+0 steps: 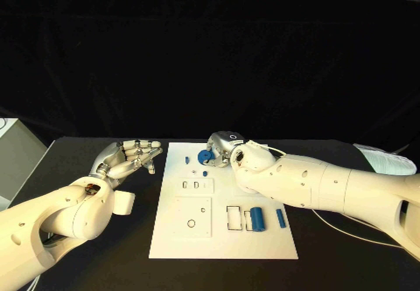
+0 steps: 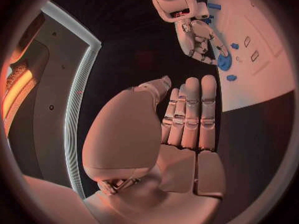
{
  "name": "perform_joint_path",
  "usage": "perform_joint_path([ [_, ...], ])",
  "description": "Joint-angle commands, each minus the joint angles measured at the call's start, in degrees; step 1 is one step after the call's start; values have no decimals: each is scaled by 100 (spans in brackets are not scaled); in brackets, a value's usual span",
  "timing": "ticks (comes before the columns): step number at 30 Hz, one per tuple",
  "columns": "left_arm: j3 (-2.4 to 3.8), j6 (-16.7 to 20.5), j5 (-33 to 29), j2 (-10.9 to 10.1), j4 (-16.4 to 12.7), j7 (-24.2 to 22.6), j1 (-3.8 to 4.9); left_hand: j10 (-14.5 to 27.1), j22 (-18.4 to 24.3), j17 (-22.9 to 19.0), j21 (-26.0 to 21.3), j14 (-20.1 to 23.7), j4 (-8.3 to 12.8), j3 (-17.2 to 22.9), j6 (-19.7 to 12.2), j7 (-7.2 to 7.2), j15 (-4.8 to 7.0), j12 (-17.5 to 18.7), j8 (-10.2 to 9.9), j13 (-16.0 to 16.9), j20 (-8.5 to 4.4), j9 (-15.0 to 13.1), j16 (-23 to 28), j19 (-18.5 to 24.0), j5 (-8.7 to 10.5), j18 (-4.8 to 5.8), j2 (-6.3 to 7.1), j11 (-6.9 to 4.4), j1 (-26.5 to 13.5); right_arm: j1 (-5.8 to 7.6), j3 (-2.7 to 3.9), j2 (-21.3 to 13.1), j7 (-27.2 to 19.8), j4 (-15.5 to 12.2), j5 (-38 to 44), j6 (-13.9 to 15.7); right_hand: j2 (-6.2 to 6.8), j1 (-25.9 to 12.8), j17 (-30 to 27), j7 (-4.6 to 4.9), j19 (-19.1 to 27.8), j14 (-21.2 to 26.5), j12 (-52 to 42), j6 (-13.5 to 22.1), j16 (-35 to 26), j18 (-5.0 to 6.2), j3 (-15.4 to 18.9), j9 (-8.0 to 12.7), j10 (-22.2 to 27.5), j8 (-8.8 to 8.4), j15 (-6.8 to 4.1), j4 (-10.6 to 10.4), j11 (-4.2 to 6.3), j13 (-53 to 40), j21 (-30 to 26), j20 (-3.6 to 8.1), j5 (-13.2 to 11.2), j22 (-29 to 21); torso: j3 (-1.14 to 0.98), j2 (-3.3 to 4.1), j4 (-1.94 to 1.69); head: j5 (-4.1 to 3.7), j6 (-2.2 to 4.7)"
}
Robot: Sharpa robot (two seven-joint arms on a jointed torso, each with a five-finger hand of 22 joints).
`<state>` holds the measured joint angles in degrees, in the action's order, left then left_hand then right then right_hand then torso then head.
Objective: Assemble the parts on the task board
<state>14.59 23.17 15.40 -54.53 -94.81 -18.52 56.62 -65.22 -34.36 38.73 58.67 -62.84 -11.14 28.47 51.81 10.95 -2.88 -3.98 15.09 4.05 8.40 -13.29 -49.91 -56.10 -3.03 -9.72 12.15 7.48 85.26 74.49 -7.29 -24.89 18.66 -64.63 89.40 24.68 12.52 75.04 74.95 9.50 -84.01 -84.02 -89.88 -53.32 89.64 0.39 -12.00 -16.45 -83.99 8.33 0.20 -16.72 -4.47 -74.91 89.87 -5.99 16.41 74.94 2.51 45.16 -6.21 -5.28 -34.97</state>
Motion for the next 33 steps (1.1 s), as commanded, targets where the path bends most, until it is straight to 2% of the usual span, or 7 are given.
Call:
perform_joint_path([
  [1,4,-78,-7,2,-18,-36,2,34,-5,7,33,21,-10,36,-48,-1,-5,6,-28,7,-3,-5,-19,47,5,-87,15,-18,-58,-16,-11,-13,-110,-11,-130,-178,-74,-209,1505,2,-599,-598,-12,37,36,-39,121,7,-601,-39,43,-9,-40,-1509,13,-47,30,1506,-3,-3,-4,0,0],
  [3,4,-81,-7,2,-17,-34,2,34,-5,7,33,21,-10,36,-48,-1,-5,6,-28,7,-3,-5,-19,47,5,-87,15,-18,-58,-16,-12,-27,-136,-32,-174,-172,-141,-387,1505,6,-599,-598,-12,30,36,-39,187,11,-601,-56,47,-12,-45,-1509,13,-53,93,1506,-4,-2,-3,2,-7],
  [12,4,-80,-4,-1,-12,-21,2,54,-9,6,42,24,-5,37,-66,5,-7,15,-37,3,-1,-4,-22,54,5,-87,27,-12,-67,-16,-13,-95,-250,-131,-435,-242,-161,-518,1505,1,-599,-598,-12,-3,36,-39,247,9,-601,-57,47,-14,-43,-1509,13,-54,106,1506,-7,2,1,14,2],
  [20,4,-73,6,-3,-11,-16,1,66,-12,4,49,27,12,43,-78,9,-8,18,-43,2,0,-4,-23,59,5,-87,36,-10,-56,-17,-21,-142,-273,-139,-531,-440,-264,-648,1505,-40,-599,-598,-12,-120,36,-39,256,-9,-601,-16,16,-10,-10,-1509,13,-35,129,1506,-3,-1,0,13,-8],
  [33,4,-66,8,-10,-7,-19,1,66,-12,4,49,27,12,43,-78,9,-8,18,-43,2,0,-4,-23,59,5,-87,36,-10,-56,-27,-26,-339,-168,-292,-412,-330,-284,-668,1505,-44,-599,-598,-12,-134,36,-39,238,-8,-601,-18,8,-8,-3,-1509,13,-24,216,1506,-5,-2,-2,20,-7],
])
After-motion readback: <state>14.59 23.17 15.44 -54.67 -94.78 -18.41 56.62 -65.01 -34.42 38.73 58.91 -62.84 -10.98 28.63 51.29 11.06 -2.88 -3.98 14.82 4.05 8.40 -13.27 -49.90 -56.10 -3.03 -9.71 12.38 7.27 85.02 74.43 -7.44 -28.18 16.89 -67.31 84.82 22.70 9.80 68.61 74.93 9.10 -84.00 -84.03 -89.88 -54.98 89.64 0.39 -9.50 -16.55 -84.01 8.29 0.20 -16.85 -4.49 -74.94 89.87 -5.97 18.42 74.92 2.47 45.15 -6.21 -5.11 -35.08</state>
